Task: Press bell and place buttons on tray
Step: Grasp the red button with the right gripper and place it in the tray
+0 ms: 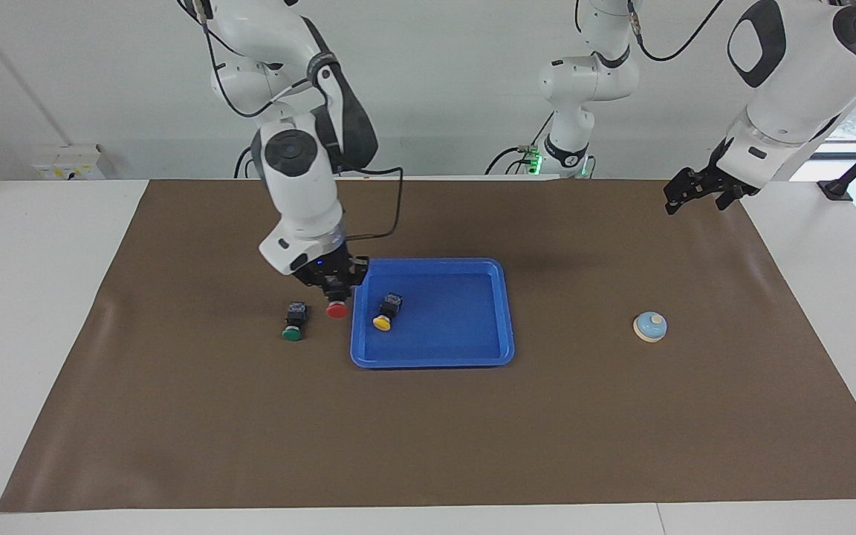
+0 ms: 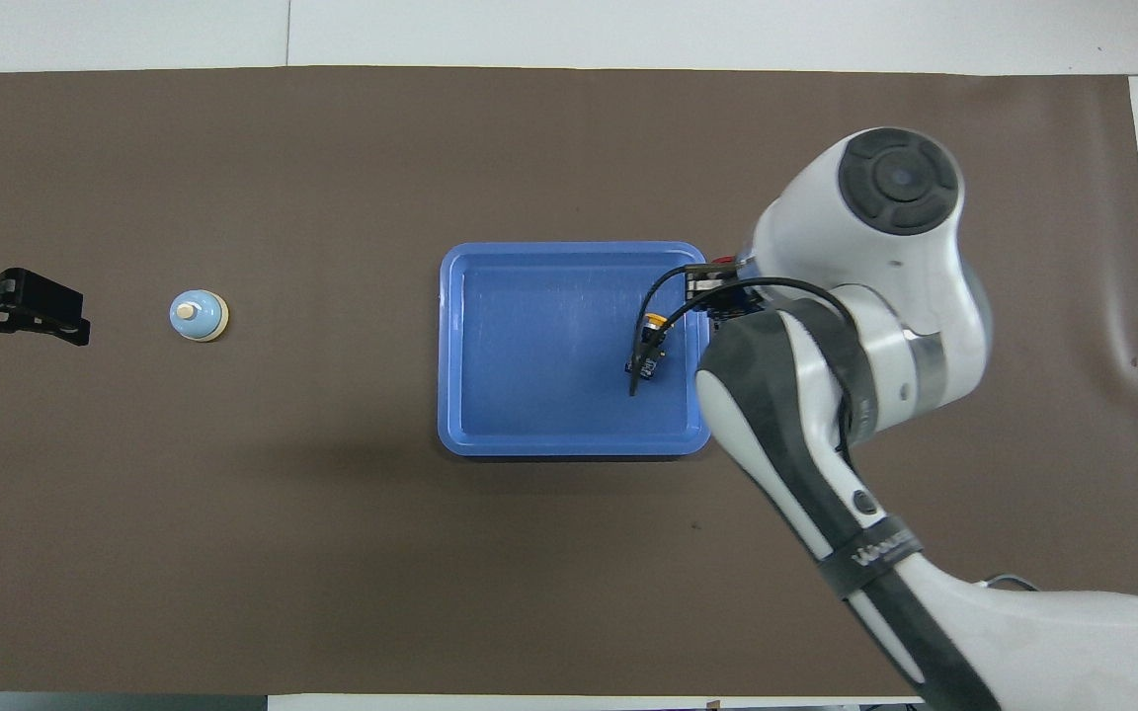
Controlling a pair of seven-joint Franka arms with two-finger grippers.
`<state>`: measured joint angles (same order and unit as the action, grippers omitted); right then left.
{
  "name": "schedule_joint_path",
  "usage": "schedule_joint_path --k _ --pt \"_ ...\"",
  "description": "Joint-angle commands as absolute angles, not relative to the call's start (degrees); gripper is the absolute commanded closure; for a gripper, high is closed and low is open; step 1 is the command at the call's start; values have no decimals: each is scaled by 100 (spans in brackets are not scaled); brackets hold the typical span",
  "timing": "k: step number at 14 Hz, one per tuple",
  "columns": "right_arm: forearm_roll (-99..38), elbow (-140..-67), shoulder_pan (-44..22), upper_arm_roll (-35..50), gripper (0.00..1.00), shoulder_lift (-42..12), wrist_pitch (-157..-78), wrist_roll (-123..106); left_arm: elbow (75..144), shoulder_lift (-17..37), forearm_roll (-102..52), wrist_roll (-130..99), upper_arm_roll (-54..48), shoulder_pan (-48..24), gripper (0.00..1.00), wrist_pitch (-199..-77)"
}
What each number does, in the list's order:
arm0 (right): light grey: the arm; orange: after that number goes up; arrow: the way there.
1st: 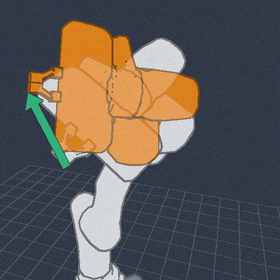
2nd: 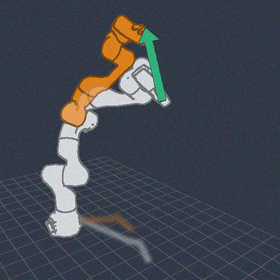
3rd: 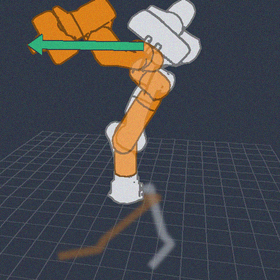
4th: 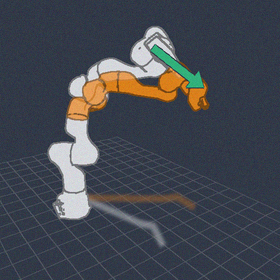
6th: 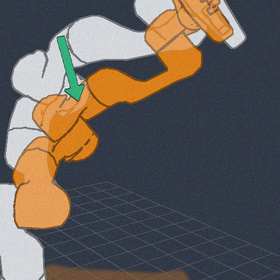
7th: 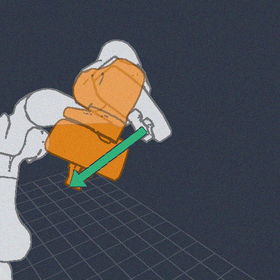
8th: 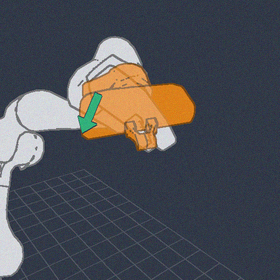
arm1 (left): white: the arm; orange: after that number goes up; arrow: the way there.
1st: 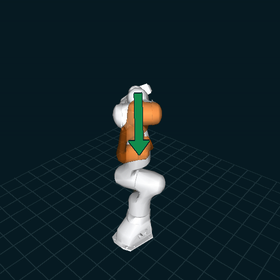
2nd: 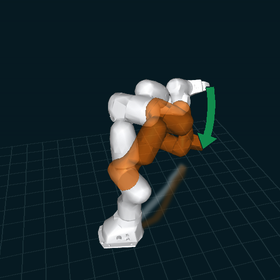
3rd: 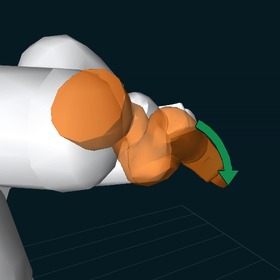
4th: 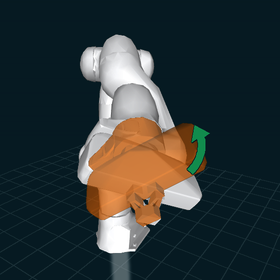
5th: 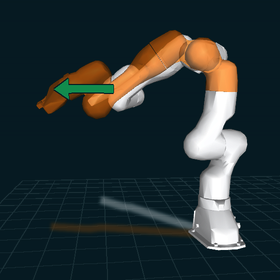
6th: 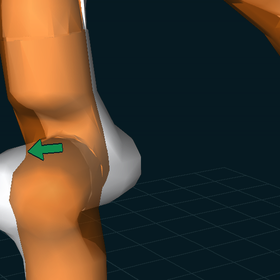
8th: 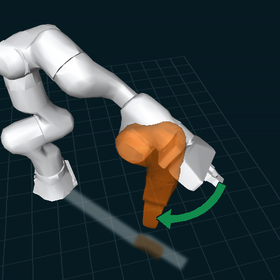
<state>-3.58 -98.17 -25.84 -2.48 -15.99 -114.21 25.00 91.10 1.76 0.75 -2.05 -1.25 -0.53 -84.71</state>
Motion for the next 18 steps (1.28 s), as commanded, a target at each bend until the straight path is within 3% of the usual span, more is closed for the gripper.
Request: schedule_joint_path --k 1,3,5,7,8,9,14,18 --pt "-466 -8634 -3127 -264 100 -2704 -11268 3468 9114 123 26 -193 -105 -53 0 -8464" --pt "-483 -8420 -3470 -264 100 -3119 -11477 3874 9114 114 26 -193 -97 -53 0 -8464" --pt "-492 -8569 -3542 -264 100 -3138 -11759 3964 9114 114 26 -193 -97 -53 0 -8464" --pt "-492 -8692 -3612 -264 85 -3181 -11873 4077 9114 123 26 -193 -97 -53 0 -8464" --pt "-475 -8849 -3691 -264 54 -3190 -12039 4130 9114 123 26 -193 -97 -53 0 -8464" --pt "-466 -8929 -3700 -264 1 -3173 -12085 4131 9114 114 26 -193 -97 -53 0 -8464" --pt "-369 -8157 -3228 -316 0 -3051 -10917 3878 9114 114 26 -193 -97 -53 0 -8464" --pt "-282 -9356 -2410 -343 0 -2024 -10888 2787 9114 123 26 -193 -97 -53 0 -8464"
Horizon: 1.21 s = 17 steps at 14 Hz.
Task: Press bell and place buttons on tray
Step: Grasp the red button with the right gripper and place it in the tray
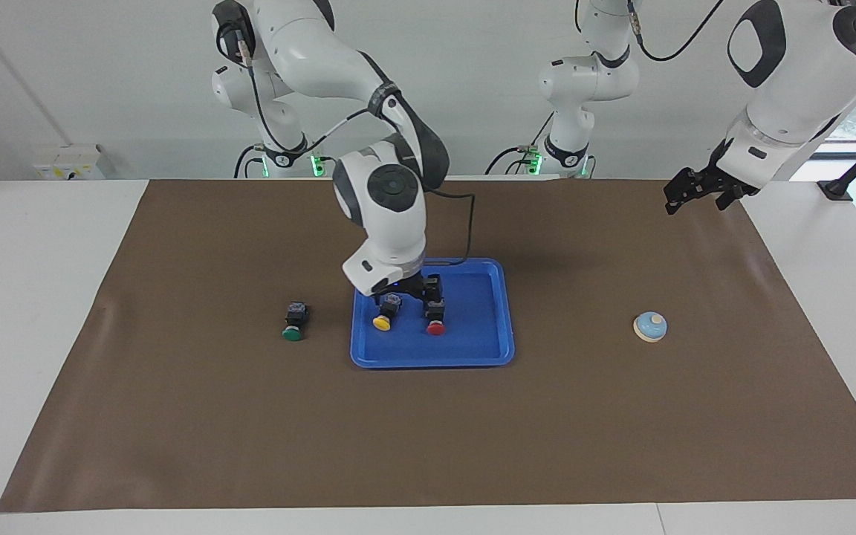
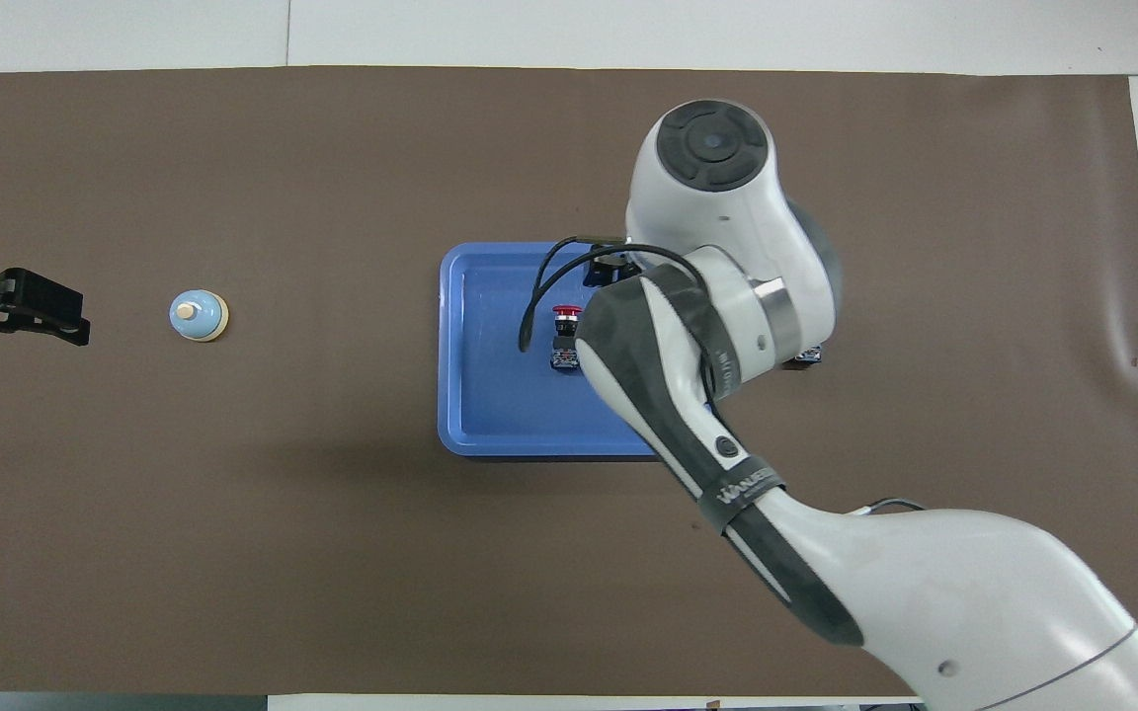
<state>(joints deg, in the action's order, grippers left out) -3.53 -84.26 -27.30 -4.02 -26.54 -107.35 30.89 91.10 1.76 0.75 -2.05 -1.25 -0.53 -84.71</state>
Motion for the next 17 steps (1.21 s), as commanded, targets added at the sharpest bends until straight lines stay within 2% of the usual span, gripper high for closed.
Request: schedule_joint_path --k 1,4,7,12,16,17 --pt "-116 -9665 -2208 -343 0 -1847 -11046 2751 9114 114 18 -193 -105 -53 0 -8464" --pt "0 -10263 -1707 -325 0 -1644 -11397 2515 9114 114 26 -193 -97 -53 0 -8464" --pt "0 -11317 -1434 -325 0 -1354 -12363 2040 9114 114 26 -193 -97 -53 0 -8464" --pt "-52 -11628 -1213 -316 1 -1362 -12577 1608 9114 114 26 -193 -97 -53 0 -8464" --pt "-114 -11768 -1283 -308 9 -1529 -12972 1600 9114 114 26 -193 -97 -53 0 -8464" --pt "-114 -11803 -1283 -308 16 -1547 -13016 1591 9114 114 26 -193 -105 -53 0 -8464"
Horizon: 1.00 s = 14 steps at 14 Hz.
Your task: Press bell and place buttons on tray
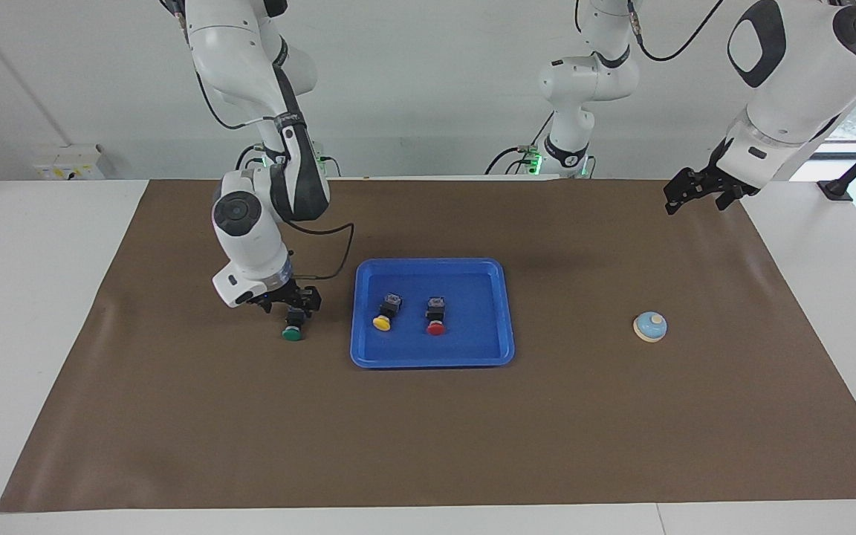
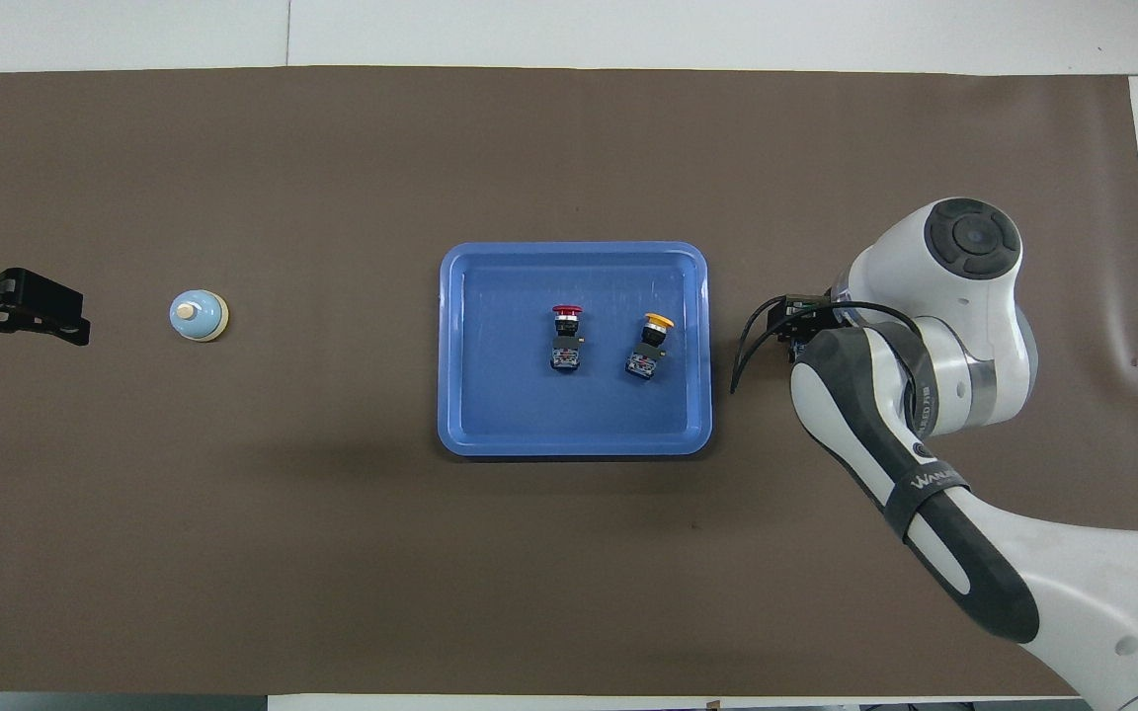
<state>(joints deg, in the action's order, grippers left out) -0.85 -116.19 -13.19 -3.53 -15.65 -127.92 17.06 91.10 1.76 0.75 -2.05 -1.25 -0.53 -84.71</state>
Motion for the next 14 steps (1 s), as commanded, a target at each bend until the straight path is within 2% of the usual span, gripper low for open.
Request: schedule_joint_path --k 1,3,4,5,6,7,8,10,12,14 --pt "-114 -11821 -1275 -308 30 -1547 -13025 1539 9114 114 26 -193 -97 -53 0 -8464" --pt "-114 -11874 -1274 -308 44 -1564 -13112 1477 9114 114 26 -193 -105 -53 0 -8464" --pt "-114 -11944 -1274 -308 59 -1564 -13270 1450 9114 114 26 -193 -97 -53 0 -8464" --pt "-114 -11918 -1274 -308 90 -1564 -13280 1389 9114 114 26 -193 -105 -53 0 -8464" --pt "-114 -11770 -1283 -299 100 -1564 -13202 1389 9114 123 26 -193 -97 -53 0 -8464" --pt "-114 -11455 -1292 -264 100 -1564 -12879 1397 9114 114 26 -193 -97 -53 0 -8464" --pt "-123 -10895 -1370 -255 100 -1573 -12223 1450 9114 114 26 -193 -97 -53 0 -8464" --pt "-525 -9682 -1861 -255 100 -1879 -11218 1974 9114 114 26 -193 -97 -53 0 -8464" --pt "-703 -9309 -2431 -255 100 -2038 -11215 2677 9114 114 26 -193 -97 -53 0 -8464" --pt "-703 -8687 -3100 -272 100 -2467 -11145 3319 9106 114 26 -193 -97 -53 0 -8464"
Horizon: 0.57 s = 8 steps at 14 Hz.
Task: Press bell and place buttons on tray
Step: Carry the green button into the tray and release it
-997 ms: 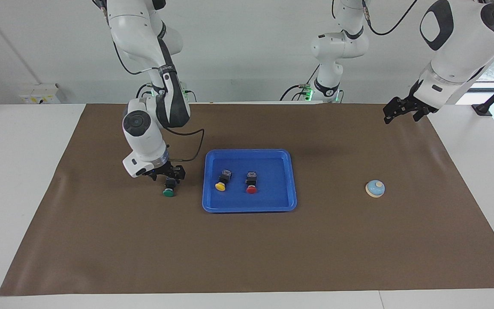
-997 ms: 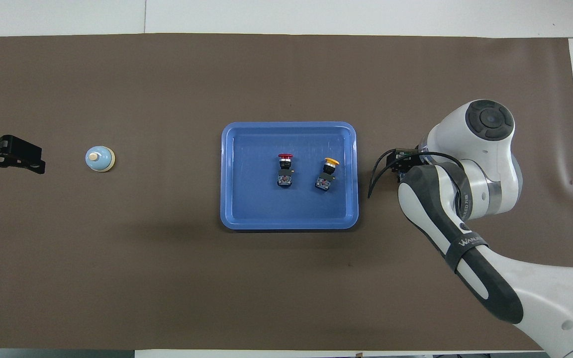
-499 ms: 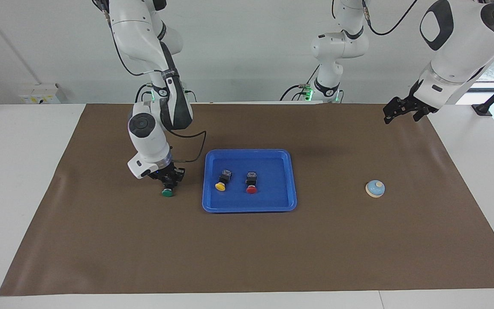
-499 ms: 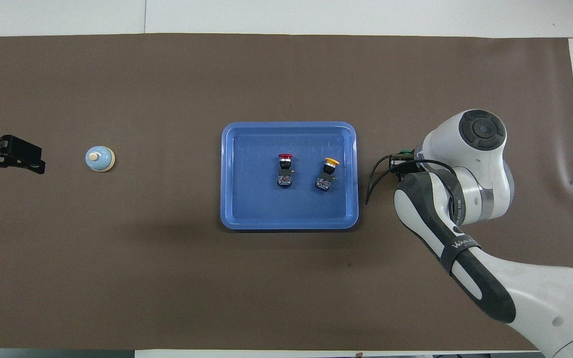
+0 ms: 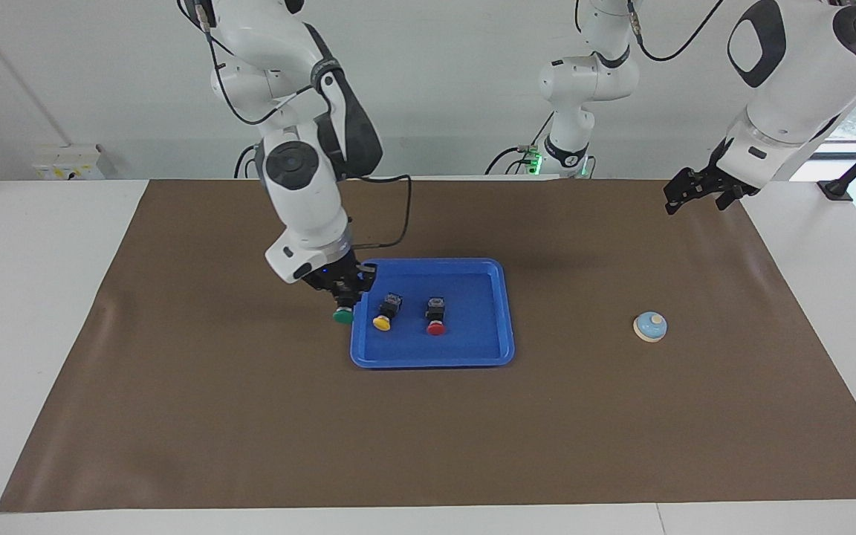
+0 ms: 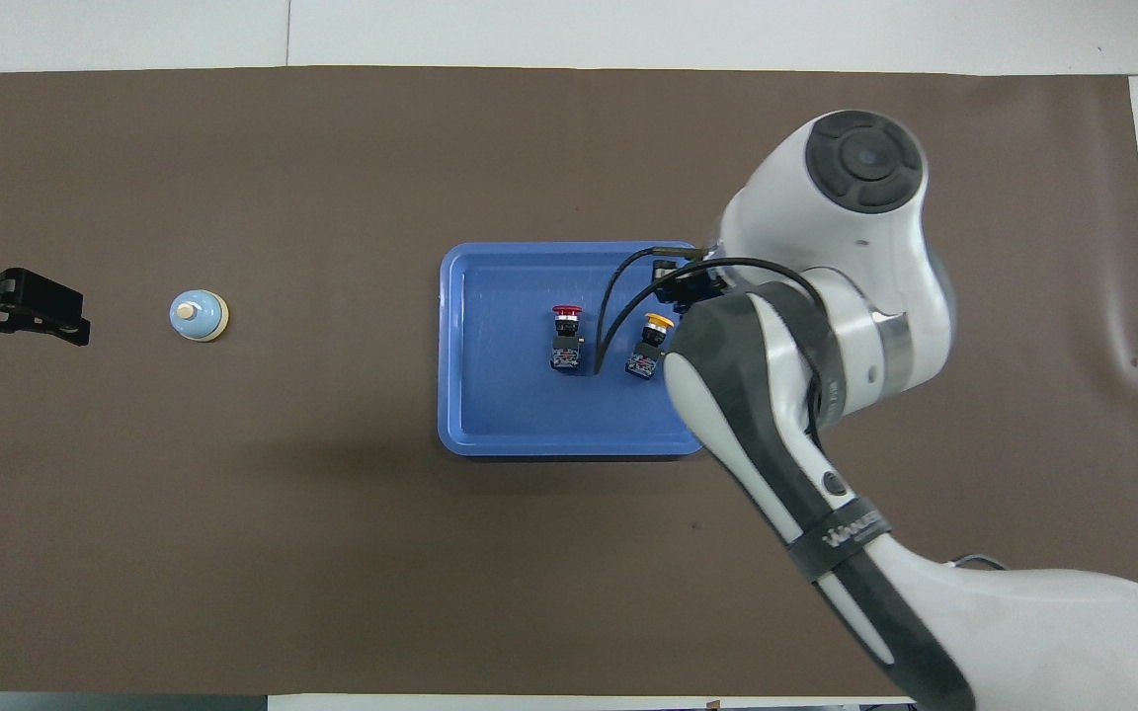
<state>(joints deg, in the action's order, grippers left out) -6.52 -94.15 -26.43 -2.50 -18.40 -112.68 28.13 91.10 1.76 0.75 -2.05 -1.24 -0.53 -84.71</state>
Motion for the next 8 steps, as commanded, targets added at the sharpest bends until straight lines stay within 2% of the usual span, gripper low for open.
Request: schedule_joint_path --k 1,4,7,8 --pt "-686 -8344 -3364 -272 100 -2739 -11145 3601 9114 123 26 -193 -97 -53 0 -8464" --pt "-677 -8104 -3805 -272 100 -3225 -11354 4016 9114 114 26 -193 -97 -53 0 -8464" --pt "-712 -8121 -4007 -264 100 -3295 -11663 4060 9114 123 26 -193 -97 -53 0 -8464" --pt "-695 -8130 -4112 -272 88 -3357 -11715 4121 9114 123 26 -193 -97 -53 0 -8464"
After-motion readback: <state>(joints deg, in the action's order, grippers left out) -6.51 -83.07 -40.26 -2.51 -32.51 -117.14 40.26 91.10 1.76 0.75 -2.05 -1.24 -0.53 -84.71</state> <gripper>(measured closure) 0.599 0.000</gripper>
